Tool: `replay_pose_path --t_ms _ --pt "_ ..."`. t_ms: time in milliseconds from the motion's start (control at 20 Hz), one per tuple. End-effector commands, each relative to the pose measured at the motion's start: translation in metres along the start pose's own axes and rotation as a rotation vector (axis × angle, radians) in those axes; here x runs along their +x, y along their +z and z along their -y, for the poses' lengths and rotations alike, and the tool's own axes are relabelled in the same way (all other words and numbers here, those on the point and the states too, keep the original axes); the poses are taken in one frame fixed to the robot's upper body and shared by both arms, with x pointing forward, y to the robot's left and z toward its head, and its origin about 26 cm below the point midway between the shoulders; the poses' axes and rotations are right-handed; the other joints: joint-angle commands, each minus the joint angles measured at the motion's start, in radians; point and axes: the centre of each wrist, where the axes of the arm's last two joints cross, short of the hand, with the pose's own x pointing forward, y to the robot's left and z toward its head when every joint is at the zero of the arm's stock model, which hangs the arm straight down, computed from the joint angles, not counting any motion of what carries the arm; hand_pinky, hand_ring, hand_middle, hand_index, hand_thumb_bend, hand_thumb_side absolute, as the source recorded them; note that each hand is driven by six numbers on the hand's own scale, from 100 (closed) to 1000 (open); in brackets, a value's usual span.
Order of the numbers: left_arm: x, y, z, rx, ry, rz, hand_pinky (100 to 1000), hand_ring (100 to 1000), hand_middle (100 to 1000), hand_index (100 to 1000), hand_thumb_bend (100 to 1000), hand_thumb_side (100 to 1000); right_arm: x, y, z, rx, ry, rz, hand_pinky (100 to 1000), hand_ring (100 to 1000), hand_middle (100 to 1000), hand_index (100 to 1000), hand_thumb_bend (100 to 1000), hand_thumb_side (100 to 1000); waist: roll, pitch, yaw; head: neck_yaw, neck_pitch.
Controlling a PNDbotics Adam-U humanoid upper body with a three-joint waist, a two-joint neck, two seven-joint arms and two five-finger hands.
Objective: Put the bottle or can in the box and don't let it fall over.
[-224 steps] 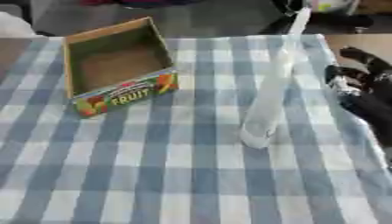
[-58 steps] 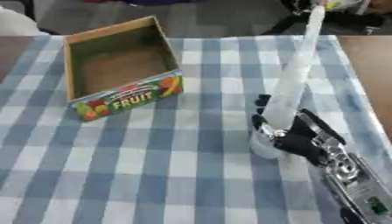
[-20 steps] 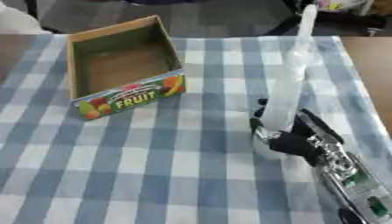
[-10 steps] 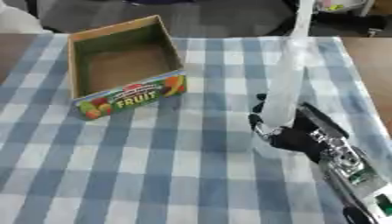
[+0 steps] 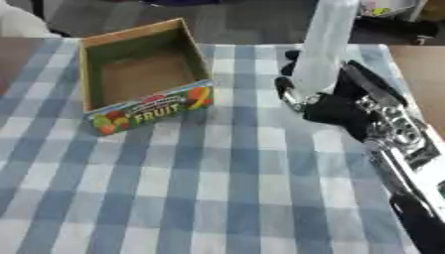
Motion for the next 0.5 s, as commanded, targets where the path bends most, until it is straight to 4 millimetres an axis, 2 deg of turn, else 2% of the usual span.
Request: replay_pose_path --t_ms 50,500 --pt "0.01 -0.006 -0.003 -0.01 -0.02 0.038 1000 493 602 756 786 386 0.015 -0.012 0.001 -0.008 0.01 0.024 802 900 902 281 100 101 -0.001 -0.025 0.007 -0.007 -0.005" --pt "0.013 -0.009 0.001 -0.033 -0.011 0.049 1000 492 600 754 788 385 0.031 -0.057 -0.007 -0.05 0.057 0.071 800 898 896 295 100 100 -0.019 -0.019 0.047 -0.04 -0.017"
